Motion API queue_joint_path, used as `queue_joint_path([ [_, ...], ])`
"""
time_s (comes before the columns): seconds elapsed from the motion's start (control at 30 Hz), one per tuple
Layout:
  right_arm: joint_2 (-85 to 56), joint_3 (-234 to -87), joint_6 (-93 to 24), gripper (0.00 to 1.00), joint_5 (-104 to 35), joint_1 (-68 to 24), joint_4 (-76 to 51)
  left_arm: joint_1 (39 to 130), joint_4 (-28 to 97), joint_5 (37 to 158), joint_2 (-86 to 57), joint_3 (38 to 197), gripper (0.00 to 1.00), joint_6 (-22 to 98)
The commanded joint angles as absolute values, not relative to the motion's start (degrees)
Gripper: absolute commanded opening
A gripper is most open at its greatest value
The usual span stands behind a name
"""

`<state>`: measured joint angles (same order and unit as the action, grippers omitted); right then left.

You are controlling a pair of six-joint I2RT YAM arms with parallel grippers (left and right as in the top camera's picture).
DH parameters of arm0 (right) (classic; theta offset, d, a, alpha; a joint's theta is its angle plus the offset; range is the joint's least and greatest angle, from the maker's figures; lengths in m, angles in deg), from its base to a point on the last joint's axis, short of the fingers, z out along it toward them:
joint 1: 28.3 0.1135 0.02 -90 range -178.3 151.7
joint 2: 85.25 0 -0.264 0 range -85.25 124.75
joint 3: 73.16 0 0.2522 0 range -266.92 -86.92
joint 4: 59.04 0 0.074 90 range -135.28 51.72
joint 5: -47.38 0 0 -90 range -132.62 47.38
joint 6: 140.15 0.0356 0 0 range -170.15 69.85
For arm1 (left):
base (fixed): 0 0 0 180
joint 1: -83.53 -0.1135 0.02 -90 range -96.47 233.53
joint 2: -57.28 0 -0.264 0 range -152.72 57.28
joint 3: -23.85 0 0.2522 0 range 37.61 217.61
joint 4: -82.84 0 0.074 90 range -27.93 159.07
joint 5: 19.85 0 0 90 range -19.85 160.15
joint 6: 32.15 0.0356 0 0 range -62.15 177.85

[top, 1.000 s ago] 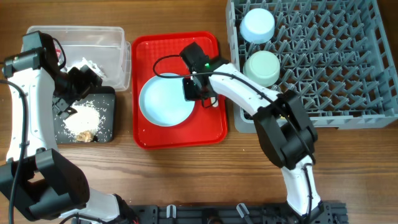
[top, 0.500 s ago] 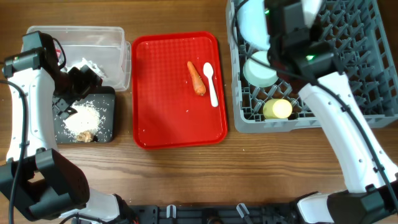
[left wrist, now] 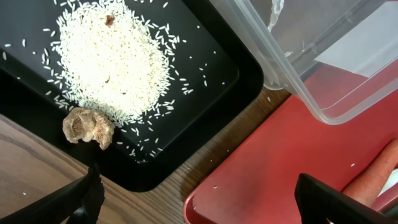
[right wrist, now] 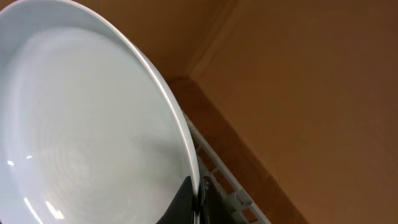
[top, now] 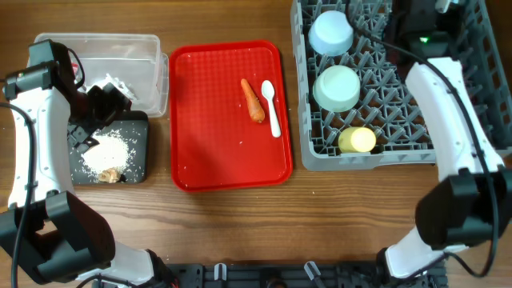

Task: Sort waste into correct bins and load items into the dishwasher rack
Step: 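Carry the blue plate into the rack and stand it upright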

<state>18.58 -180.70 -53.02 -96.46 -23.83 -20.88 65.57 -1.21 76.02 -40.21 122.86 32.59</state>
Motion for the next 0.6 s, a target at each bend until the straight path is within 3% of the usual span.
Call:
queue_joint_path([
  [0.0,21.86,-181.02,-54.64,0.04,-96.55,-23.65,-21.2,65.42,-0.79,76.33,-40.01,122.99,1.0,31.87],
  [0.27,25.95,-181.0,-51.8,0.04,-88.79,-23.1,-17.1,65.4,-0.75,76.31,-40.01,123.01,1.0,31.87],
  [0.47,25.99,-180.96,-51.47,0.06,-73.08,-23.1,-14.04,65.4,-0.59,76.31,-40.01,122.99,1.0,31.87],
  [0.5,25.97,-180.96,-51.43,0.34,-72.09,-23.1,-13.97,65.42,-0.57,76.31,-40.01,122.99,1.0,31.87],
  [0.53,25.84,-180.98,-51.43,0.74,-72.12,-23.1,-13.95,65.42,-0.57,76.31,-40.01,122.99,1.0,31.87],
  [0.57,25.36,-181.0,-51.21,1.0,-72.09,-23.0,-13.64,65.4,-0.57,76.31,-40.01,122.99,1.0,31.87],
])
